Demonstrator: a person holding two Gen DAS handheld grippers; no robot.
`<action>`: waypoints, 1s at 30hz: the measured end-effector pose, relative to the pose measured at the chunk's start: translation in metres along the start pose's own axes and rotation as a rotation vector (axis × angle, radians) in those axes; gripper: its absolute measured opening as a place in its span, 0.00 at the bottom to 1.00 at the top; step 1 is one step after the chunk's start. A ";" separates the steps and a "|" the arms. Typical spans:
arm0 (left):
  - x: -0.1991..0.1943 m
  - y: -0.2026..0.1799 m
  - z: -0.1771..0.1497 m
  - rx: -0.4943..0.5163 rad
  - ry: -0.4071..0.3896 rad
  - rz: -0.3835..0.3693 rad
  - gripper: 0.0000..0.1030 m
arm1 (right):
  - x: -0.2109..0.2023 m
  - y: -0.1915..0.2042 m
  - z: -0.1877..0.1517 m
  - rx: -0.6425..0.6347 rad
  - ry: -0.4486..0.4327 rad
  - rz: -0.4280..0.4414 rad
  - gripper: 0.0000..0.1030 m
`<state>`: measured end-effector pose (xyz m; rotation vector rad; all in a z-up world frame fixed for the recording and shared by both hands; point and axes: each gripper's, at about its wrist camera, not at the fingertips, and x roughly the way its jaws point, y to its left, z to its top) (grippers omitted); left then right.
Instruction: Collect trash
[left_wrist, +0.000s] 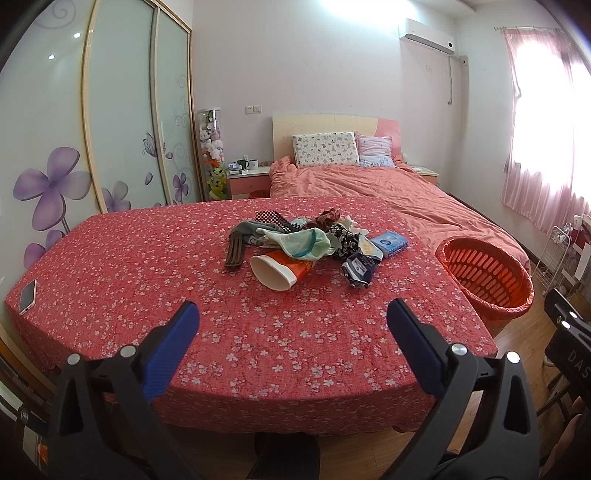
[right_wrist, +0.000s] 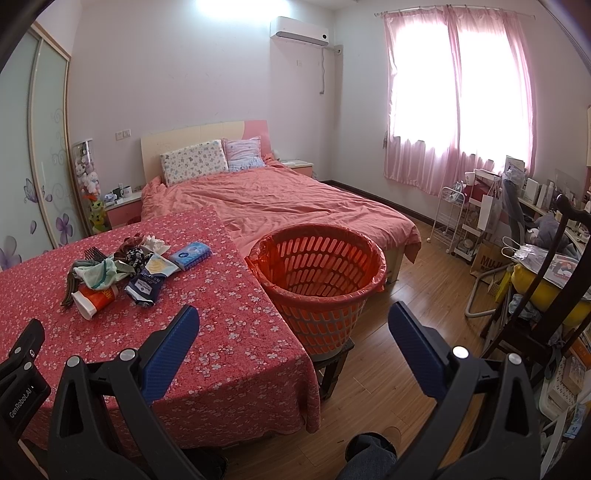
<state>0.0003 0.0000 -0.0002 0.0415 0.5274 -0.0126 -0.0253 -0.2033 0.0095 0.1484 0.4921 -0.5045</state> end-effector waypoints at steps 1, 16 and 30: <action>0.000 0.000 0.000 0.000 0.000 0.000 0.96 | 0.000 0.000 0.000 0.000 0.000 0.000 0.98; 0.000 0.000 0.000 0.002 0.002 0.000 0.96 | 0.002 0.000 0.000 0.000 0.003 0.000 0.98; 0.004 -0.004 0.000 0.002 0.003 0.000 0.96 | 0.002 0.001 -0.001 -0.001 0.004 -0.001 0.98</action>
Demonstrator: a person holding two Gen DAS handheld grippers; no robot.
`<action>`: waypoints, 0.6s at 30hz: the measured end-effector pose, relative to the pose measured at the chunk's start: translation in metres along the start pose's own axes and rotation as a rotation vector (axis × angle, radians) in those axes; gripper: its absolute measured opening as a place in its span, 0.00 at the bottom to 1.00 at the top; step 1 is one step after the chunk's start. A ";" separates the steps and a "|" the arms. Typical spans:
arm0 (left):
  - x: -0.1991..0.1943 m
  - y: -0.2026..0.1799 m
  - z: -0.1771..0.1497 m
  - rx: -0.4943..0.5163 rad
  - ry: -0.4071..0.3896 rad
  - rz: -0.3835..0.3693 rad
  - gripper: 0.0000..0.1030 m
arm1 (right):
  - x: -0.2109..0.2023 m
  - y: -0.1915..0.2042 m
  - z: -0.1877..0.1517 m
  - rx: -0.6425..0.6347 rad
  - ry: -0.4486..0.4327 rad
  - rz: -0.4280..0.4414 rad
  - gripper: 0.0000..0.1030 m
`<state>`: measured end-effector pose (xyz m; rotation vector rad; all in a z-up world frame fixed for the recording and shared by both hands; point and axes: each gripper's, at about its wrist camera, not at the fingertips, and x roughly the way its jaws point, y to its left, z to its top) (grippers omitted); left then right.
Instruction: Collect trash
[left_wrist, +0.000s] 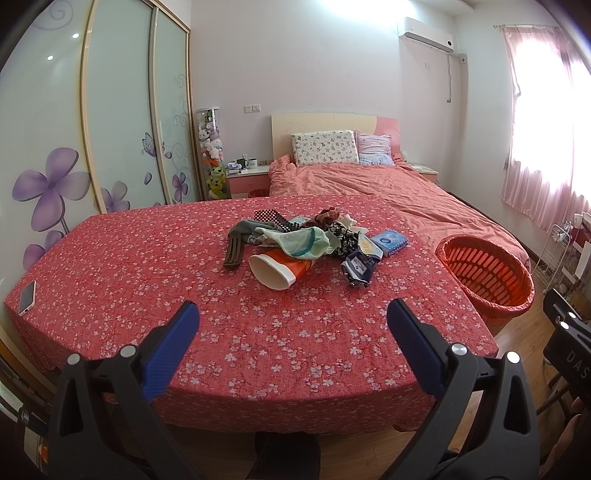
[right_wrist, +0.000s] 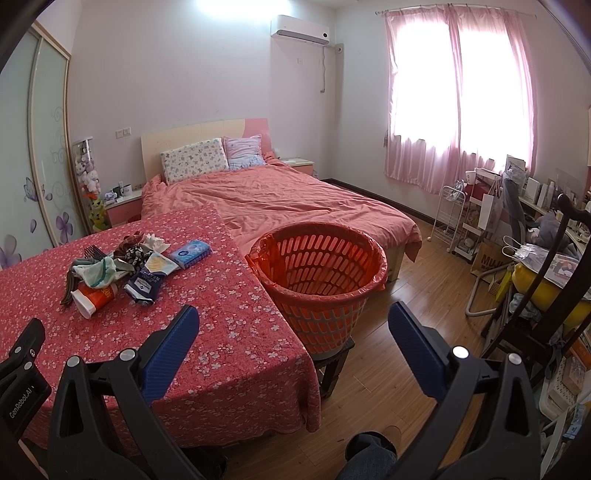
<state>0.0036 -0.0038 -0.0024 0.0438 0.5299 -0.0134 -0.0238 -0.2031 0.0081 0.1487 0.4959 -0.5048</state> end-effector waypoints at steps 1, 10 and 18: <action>0.000 0.000 0.000 0.001 0.001 0.001 0.96 | 0.000 0.000 0.000 0.000 0.000 0.000 0.98; 0.000 0.003 0.001 0.001 0.002 0.001 0.96 | 0.000 0.000 0.000 0.000 0.001 0.000 0.98; 0.003 0.006 -0.004 0.002 0.006 0.000 0.96 | 0.002 -0.001 0.000 -0.002 0.002 -0.004 0.98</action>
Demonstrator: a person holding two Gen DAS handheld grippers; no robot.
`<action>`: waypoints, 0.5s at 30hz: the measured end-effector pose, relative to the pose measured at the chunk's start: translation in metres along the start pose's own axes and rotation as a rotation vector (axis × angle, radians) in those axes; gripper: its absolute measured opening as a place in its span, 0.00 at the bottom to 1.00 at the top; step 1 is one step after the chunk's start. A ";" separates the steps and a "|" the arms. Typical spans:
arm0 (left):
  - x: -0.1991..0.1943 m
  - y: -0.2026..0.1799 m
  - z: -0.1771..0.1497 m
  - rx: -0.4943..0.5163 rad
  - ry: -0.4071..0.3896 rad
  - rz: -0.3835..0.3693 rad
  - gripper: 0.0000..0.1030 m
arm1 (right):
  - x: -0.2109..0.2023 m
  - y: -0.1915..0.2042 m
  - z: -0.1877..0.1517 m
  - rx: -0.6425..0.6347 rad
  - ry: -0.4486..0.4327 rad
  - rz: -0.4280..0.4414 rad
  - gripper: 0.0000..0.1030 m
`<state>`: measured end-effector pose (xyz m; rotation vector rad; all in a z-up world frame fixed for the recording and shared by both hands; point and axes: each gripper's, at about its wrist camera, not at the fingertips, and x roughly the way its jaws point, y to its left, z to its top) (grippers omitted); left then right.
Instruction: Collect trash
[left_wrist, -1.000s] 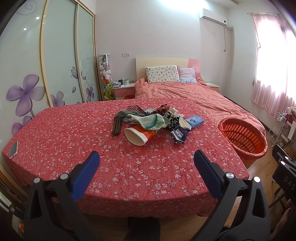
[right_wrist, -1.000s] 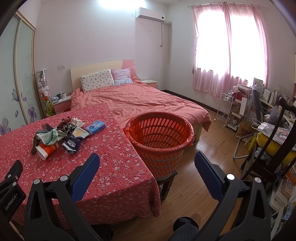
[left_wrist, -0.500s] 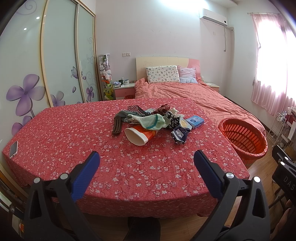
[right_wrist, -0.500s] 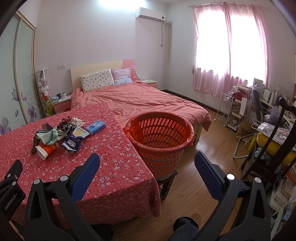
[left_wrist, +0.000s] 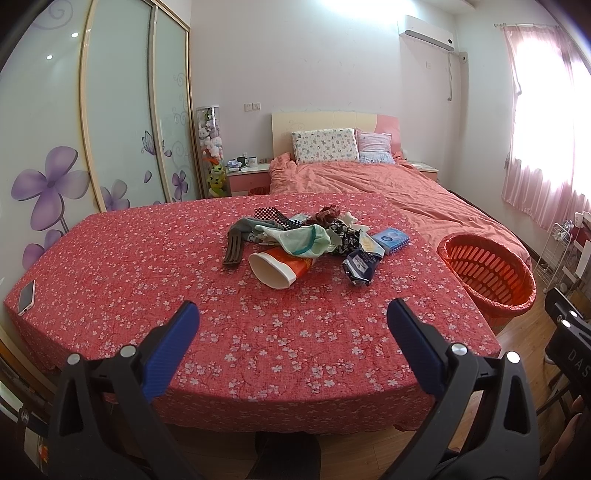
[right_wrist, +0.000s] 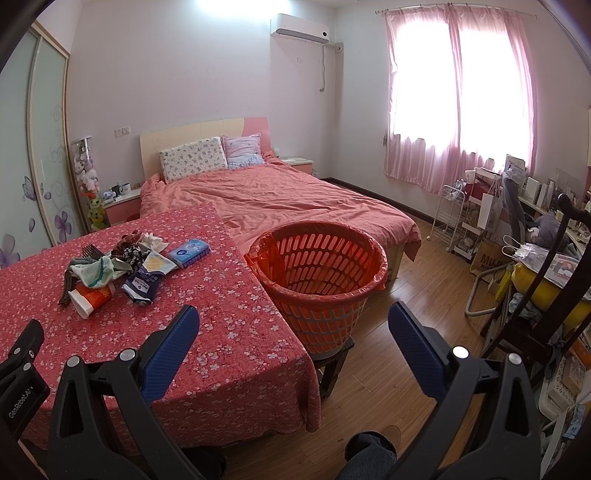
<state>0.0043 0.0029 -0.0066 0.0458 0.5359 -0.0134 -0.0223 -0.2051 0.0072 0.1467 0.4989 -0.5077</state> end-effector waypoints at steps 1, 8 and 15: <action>0.002 0.001 0.000 -0.002 0.003 0.001 0.96 | 0.001 0.000 0.000 -0.001 0.001 -0.001 0.98; 0.028 0.021 0.003 -0.045 0.029 0.016 0.96 | 0.017 0.013 -0.001 -0.023 0.010 0.035 0.98; 0.069 0.068 0.014 -0.106 0.086 0.088 0.96 | 0.048 0.035 0.003 -0.054 0.070 0.115 0.98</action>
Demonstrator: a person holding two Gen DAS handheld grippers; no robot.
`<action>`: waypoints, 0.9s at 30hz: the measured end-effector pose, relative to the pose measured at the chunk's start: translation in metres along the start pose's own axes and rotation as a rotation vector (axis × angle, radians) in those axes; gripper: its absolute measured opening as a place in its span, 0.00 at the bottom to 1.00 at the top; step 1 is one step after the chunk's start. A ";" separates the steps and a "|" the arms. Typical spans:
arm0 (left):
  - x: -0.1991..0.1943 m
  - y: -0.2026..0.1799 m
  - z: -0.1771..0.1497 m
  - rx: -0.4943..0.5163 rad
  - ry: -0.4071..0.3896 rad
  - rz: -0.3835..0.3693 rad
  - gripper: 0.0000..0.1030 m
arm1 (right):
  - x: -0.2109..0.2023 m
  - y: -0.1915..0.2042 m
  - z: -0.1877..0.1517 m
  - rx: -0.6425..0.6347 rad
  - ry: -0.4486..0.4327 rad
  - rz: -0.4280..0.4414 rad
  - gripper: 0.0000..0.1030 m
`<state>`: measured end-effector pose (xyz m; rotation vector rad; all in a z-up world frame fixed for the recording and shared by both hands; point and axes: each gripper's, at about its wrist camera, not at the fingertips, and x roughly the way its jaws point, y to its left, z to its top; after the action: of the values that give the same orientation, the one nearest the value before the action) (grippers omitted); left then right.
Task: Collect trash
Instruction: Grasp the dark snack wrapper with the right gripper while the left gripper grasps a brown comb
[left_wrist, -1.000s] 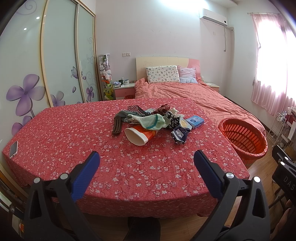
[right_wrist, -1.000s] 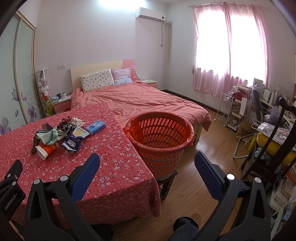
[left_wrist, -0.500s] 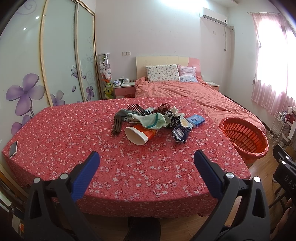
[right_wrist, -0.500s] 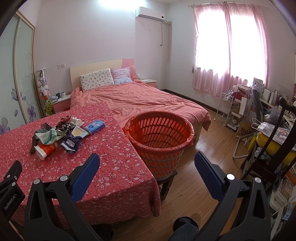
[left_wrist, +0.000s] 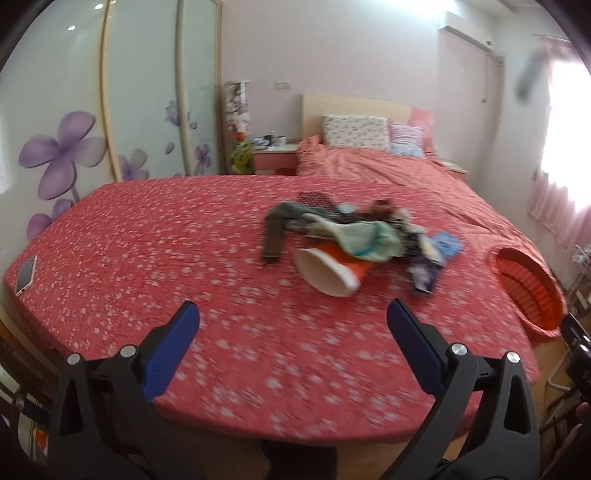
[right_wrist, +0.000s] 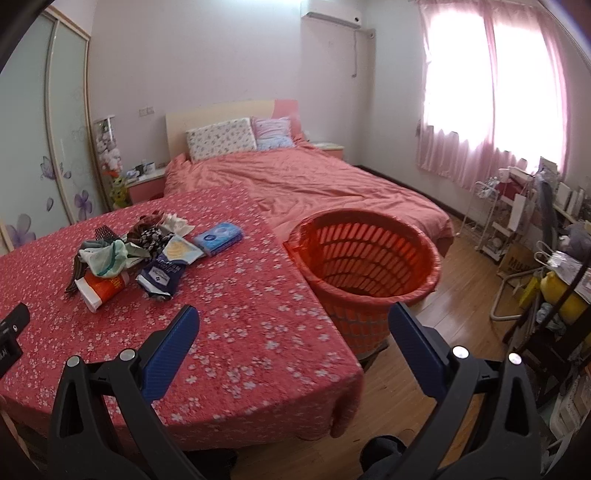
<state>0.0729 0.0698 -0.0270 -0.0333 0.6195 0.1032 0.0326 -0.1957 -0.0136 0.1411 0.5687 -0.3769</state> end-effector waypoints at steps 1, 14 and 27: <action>0.007 0.006 0.003 -0.004 0.004 0.011 0.96 | 0.004 0.002 0.001 0.001 0.007 0.012 0.98; 0.108 0.052 0.049 -0.011 0.068 0.024 0.87 | 0.083 0.079 0.036 -0.037 0.173 0.264 0.70; 0.203 0.046 0.074 0.022 0.212 -0.025 0.71 | 0.143 0.113 0.030 -0.025 0.351 0.265 0.66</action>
<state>0.2747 0.1374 -0.0851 -0.0309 0.8316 0.0694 0.2026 -0.1423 -0.0642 0.2582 0.8890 -0.0854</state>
